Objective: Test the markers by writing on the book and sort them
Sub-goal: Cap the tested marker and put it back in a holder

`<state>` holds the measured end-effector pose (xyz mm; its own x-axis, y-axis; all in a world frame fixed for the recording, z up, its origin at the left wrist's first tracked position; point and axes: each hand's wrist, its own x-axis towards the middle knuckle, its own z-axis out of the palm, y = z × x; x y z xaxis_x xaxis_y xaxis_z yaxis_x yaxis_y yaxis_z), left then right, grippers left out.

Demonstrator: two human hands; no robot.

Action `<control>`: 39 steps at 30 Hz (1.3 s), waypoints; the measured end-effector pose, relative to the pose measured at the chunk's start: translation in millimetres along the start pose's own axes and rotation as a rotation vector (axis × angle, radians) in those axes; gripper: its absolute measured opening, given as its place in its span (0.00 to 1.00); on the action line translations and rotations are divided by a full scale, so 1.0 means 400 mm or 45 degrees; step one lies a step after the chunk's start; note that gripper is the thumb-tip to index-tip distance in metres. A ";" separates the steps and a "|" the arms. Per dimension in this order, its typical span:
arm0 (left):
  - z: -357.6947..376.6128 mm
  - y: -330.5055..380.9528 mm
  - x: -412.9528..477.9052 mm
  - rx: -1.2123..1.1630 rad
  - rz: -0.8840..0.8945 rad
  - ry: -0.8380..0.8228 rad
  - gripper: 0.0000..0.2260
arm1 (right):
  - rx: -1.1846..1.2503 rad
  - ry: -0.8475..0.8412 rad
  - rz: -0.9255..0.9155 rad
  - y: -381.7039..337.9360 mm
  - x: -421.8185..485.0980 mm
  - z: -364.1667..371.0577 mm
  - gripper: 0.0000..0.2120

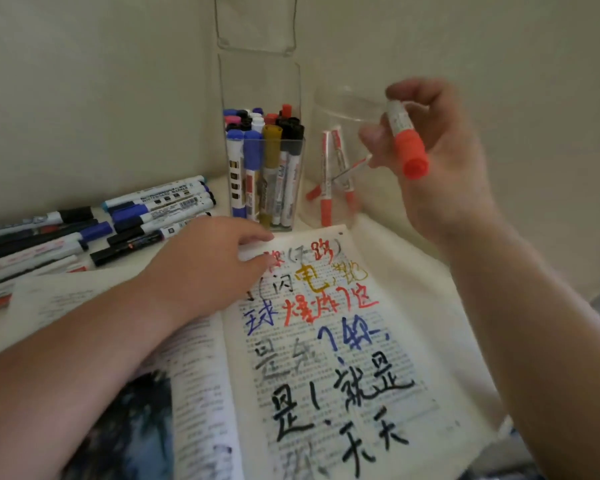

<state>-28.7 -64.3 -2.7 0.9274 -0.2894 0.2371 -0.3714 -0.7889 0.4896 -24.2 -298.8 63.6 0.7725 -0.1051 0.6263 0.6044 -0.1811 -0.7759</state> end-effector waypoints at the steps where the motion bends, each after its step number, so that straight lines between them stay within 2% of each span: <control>1: -0.001 0.000 0.001 -0.010 0.004 0.021 0.15 | -0.024 0.030 -0.029 0.016 -0.026 0.005 0.14; 5: -0.005 0.002 0.008 0.022 0.053 0.071 0.15 | -0.140 0.059 -0.145 0.076 -0.090 -0.006 0.10; 8: -0.006 -0.005 0.018 0.064 0.126 0.100 0.11 | -0.216 0.102 -0.068 0.100 -0.086 -0.021 0.05; 10: -0.006 -0.013 0.022 0.068 0.168 0.122 0.11 | -0.142 0.127 0.007 0.105 -0.078 -0.028 0.02; 13: -0.003 -0.020 0.025 0.088 0.215 0.081 0.16 | -0.036 0.078 0.113 0.106 -0.074 -0.028 0.05; 16: -0.002 -0.018 0.021 0.077 0.229 0.028 0.19 | -0.095 -0.139 0.116 0.106 -0.083 -0.044 0.06; 19: -0.005 -0.017 0.021 -0.017 0.209 0.032 0.14 | -0.045 -0.468 0.208 0.101 -0.096 -0.059 0.08; 22: -0.013 -0.010 0.022 -0.035 0.159 0.016 0.06 | -0.043 -0.700 0.269 0.096 -0.106 -0.058 0.13; 25: -0.035 0.018 0.011 0.016 0.028 0.131 0.12 | 0.239 -0.769 0.371 0.095 -0.114 -0.042 0.16; 27: -0.067 0.044 0.004 -0.204 -0.080 0.170 0.19 | 0.274 -0.731 0.378 0.099 -0.118 -0.029 0.28; 29: -0.101 0.079 -0.006 -0.789 -0.156 -0.159 0.25 | 0.272 -0.685 0.355 0.103 -0.125 -0.014 0.34; 31: -0.112 0.115 -0.015 -1.165 -0.230 -0.429 0.24 | 0.297 -0.648 0.320 0.103 -0.128 -0.002 0.34; 33: -0.100 0.137 -0.017 -1.229 -0.306 -0.458 0.21 | 0.212 -0.675 0.138 0.104 -0.129 0.011 0.36; 35: -0.084 0.149 -0.014 -1.226 -0.347 -0.448 0.23 | 0.219 -0.729 -0.009 0.101 -0.129 0.022 0.36; 39: -0.068 0.145 -0.012 -1.250 -0.378 -0.430 0.24 | 0.353 -0.865 -0.045 0.088 -0.135 0.043 0.27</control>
<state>-56.0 -94.0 47.4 0.8951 -0.4114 -0.1721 0.1356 -0.1166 0.9839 -41.4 -282.6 0.9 0.6479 0.5415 0.5357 0.5885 0.0907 -0.8034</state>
